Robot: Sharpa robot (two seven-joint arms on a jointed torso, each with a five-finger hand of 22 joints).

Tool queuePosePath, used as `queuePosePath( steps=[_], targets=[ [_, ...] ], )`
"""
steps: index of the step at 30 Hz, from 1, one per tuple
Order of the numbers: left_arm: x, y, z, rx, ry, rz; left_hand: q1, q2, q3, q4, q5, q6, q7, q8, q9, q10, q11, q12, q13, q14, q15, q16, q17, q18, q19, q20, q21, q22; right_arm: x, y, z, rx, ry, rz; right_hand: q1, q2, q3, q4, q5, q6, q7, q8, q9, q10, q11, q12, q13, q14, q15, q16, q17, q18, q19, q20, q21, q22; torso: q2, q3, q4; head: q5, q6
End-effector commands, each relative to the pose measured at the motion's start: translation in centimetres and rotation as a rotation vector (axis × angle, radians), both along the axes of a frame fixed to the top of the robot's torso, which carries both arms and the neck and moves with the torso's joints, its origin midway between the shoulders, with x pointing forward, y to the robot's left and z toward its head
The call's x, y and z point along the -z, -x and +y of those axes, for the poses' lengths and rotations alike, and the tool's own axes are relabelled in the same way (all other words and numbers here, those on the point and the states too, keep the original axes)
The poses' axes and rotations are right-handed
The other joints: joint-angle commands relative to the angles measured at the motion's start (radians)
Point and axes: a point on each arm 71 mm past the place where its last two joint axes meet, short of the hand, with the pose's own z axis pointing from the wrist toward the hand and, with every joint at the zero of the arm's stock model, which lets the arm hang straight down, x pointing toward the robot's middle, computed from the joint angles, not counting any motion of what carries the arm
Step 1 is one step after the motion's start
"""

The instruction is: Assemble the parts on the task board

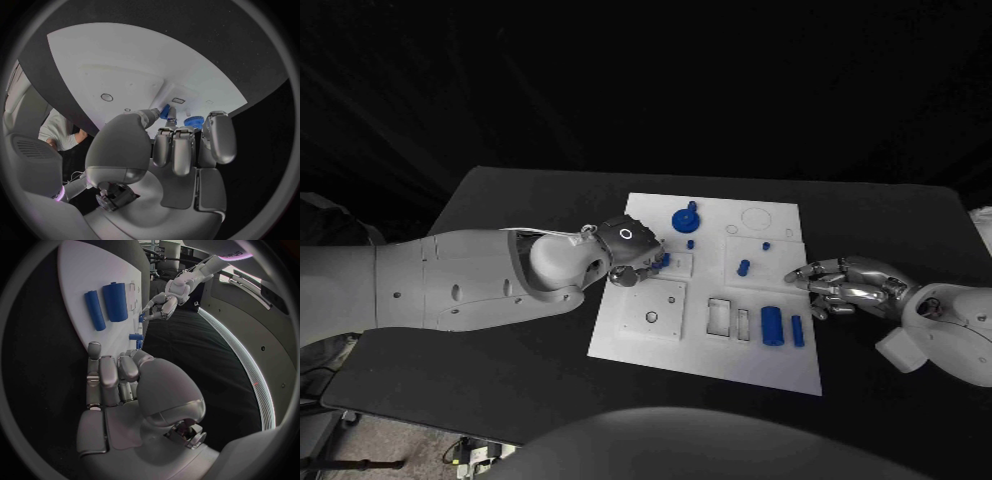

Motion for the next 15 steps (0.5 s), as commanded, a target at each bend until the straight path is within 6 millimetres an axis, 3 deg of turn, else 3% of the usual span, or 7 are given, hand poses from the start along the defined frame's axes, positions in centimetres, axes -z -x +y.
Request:
queuePosePath(
  steps=[1,15],
  targets=[
    [0.61,0.15,0.07,-0.003,-0.031,0.038,-0.007,-0.002,0.007,0.0,-0.002,-0.007,-0.002,-0.006,-0.004,0.062,0.003,-0.004,0.229,0.105,0.002,0.002,0.263,0.016,-0.005,0.006,-0.007,0.19,0.17,0.2,0.12,-0.016,-0.002,0.013,-0.008,0.001,0.006,0.001,0.003,-0.001,0.004,0.003,0.001,-0.006,-0.001,-0.001,-0.001,-0.004,0.0,0.0,-0.002,-0.011,-0.005,0.002,-0.002,0.038,0.0,0.0002,0.0,0.001,0.0],
    [0.7,0.02,0.22,-0.028,-0.047,0.039,-0.025,0.016,0.042,0.002,0.032,0.018,-0.002,-0.015,-0.043,0.061,0.002,-0.005,0.228,0.105,0.002,0.002,0.263,0.017,-0.007,0.007,-0.008,0.189,0.22,0.24,0.13,-0.017,-0.002,0.015,-0.009,0.0,0.01,-0.001,0.003,-0.001,0.005,0.003,0.002,-0.005,-0.001,0.0,0.0,-0.004,0.0,0.001,-0.001,-0.011,-0.004,0.002,0.0,0.039,0.0,0.0005,0.0002,0.001,0.0]
  ],
)
